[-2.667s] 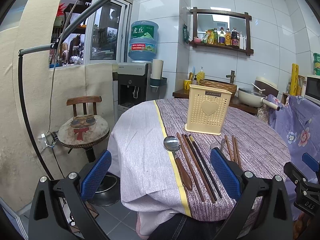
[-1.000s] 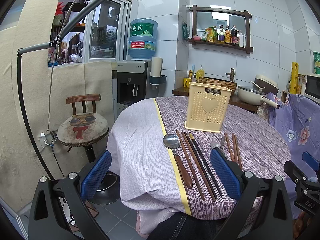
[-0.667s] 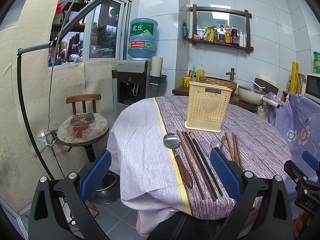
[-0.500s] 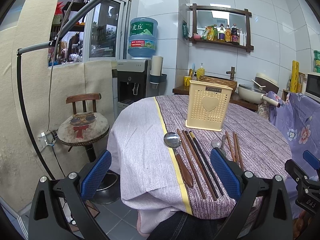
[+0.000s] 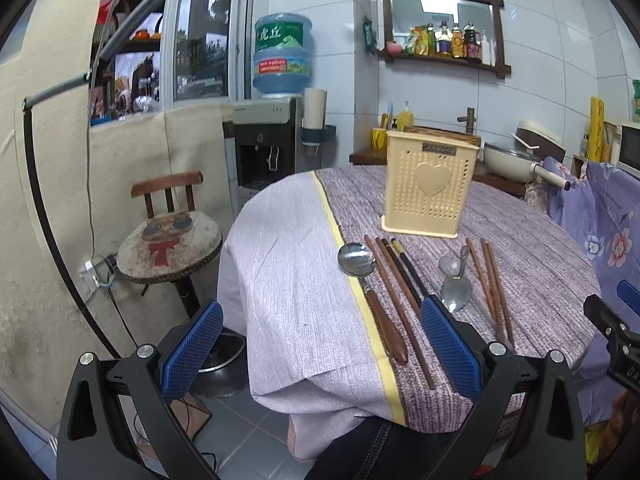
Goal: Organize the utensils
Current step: 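Move the left tool toward the large spoon while the right tool approaches a wooden chopstick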
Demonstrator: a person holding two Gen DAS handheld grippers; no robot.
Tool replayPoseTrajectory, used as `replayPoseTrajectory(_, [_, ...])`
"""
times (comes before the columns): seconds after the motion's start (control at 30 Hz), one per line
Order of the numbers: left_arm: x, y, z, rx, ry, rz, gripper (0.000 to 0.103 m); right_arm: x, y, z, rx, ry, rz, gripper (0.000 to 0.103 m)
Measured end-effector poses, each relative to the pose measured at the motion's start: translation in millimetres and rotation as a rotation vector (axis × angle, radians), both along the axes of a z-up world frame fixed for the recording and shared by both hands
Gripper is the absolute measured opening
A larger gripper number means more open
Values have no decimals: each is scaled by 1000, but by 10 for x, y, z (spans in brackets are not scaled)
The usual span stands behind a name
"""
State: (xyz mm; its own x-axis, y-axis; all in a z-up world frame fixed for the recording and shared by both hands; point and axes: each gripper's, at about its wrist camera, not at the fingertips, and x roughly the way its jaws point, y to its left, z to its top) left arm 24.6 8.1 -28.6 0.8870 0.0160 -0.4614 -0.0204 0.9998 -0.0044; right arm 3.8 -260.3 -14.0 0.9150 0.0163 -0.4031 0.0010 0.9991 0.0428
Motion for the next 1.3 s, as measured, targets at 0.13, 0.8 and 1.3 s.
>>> replayPoseTrajectory(0.13, [149,98,-62,-22,56,17,98,270,-98,-55,-3,60,-30,98])
replayPoseTrajectory(0.8, [1003,-243,-124,110,200,-112,83,1521,-63,-308,115,402,-17,56])
replayPoseTrajectory(1.3, [1313,-158,-249,5,313,-79,68,1832,59,-410,130,502,-66,27])
